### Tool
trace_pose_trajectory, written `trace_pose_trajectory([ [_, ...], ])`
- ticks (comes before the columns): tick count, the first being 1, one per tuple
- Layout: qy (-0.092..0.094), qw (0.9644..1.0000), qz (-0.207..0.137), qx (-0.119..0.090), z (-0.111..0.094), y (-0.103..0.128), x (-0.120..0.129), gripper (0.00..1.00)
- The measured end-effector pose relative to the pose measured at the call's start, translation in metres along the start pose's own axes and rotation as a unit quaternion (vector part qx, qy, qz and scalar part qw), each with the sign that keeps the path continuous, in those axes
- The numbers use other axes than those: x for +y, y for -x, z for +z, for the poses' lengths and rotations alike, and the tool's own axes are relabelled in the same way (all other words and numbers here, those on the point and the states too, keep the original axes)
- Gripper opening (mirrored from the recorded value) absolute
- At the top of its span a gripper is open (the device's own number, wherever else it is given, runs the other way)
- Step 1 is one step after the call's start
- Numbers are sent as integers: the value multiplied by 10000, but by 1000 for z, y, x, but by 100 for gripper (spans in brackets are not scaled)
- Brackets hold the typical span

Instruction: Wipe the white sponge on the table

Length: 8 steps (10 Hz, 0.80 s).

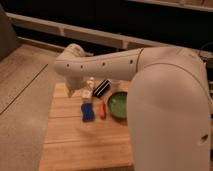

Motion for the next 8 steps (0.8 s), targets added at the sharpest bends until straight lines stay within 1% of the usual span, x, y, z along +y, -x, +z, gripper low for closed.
trace_pose_trajectory([
  [2, 39, 9999, 78, 137, 5, -9, 8, 65],
  [3, 23, 9995, 82, 294, 13, -18, 12, 65],
  [4, -32, 9988, 106, 471, 22, -28, 11, 65],
  [5, -82, 9981, 125, 604, 29, -34, 8, 65],
  [6, -163, 9965, 149, 808, 41, -41, 2, 65],
  [8, -230, 9940, 60, 1068, 55, -46, 1, 65],
])
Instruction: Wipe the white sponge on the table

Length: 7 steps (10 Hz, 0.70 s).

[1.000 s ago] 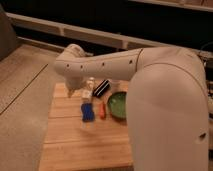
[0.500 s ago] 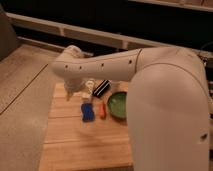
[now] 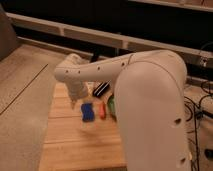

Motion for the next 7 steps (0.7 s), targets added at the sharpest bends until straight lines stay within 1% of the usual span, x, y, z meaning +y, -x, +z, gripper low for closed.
trace_pose_trajectory([
  [2, -91, 9996, -132, 253, 17, 1, 4, 65],
  [3, -114, 9993, -155, 331, 24, 2, 5, 65],
  [7, -124, 9993, -166, 324, 23, 2, 5, 65],
])
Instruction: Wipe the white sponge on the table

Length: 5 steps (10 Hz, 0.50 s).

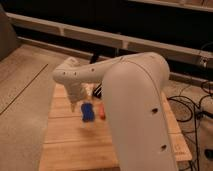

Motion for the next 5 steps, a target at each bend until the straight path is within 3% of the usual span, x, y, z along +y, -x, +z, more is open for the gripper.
trace_pose_trajectory([
  [2, -174, 9995, -214, -162, -9, 6, 0, 65],
  [4, -230, 9946, -868, -518, -11, 25, 27, 65],
  [5, -214, 9926, -1040, -587, -6, 30, 34, 65],
])
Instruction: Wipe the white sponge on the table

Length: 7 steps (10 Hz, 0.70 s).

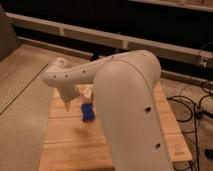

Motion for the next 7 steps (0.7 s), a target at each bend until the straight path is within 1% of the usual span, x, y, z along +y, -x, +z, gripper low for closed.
trace_pose_trajectory([
  [1, 10, 9999, -157, -14, 11, 3, 3, 65],
  [2, 23, 9997, -234, 16, 20, 4, 3, 65],
  [3, 8, 9995, -302, 103, 33, 4, 1, 65],
  [4, -55, 9990, -367, 252, 46, 4, -3, 65],
  [5, -97, 9985, -405, 349, 53, 5, -6, 65],
  [7, -107, 9973, -440, 586, 71, 6, -5, 65],
])
